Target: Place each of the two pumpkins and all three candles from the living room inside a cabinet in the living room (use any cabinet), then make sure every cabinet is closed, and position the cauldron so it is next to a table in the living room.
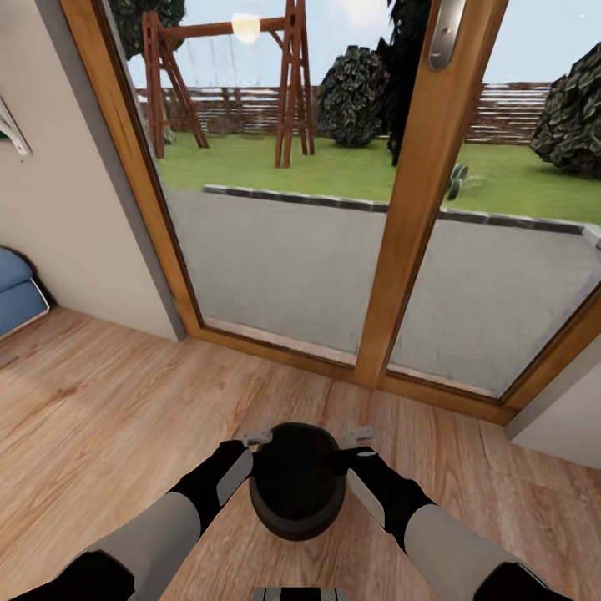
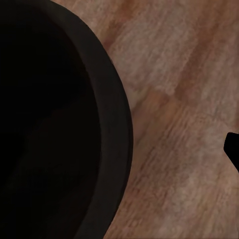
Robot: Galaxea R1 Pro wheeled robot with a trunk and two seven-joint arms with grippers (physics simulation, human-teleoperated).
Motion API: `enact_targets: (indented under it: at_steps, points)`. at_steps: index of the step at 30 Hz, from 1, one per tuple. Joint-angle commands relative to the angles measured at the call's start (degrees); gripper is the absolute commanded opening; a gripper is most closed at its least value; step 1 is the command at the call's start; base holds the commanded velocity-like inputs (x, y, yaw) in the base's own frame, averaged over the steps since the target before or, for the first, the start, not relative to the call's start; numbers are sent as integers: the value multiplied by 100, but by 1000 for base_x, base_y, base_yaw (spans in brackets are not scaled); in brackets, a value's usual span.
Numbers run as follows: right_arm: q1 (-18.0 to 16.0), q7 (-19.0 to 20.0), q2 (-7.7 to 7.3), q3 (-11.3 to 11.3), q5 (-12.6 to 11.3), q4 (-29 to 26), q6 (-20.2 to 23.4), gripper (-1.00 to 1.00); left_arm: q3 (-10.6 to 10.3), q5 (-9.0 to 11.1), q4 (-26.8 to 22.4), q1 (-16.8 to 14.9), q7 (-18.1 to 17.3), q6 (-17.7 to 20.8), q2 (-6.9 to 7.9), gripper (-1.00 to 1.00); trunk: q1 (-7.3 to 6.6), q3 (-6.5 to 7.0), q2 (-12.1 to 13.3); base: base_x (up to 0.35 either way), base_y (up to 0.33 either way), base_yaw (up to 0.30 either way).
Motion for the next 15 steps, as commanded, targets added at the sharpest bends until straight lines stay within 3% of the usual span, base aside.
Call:
enact_targets:
  at_steps: [1, 6, 15]
  points:
    - [0, 0, 0, 0, 0, 3, 0, 100, 0, 0, -5, 0, -5, 0, -2, 100, 22, -18, -42, 0, 0, 0]
    - [-1, 0, 0, 0, -1, 6, -3, 100, 0, 0, 0, 0, -388, -7, -1, 100, 126, -109, -231, 0, 0, 0]
    - [-1, 0, -5, -8, 33, -19, -23, 100, 8, -8, 0, 0, -468, -18, 8, 100, 150, -309, -243, 0, 0, 0]
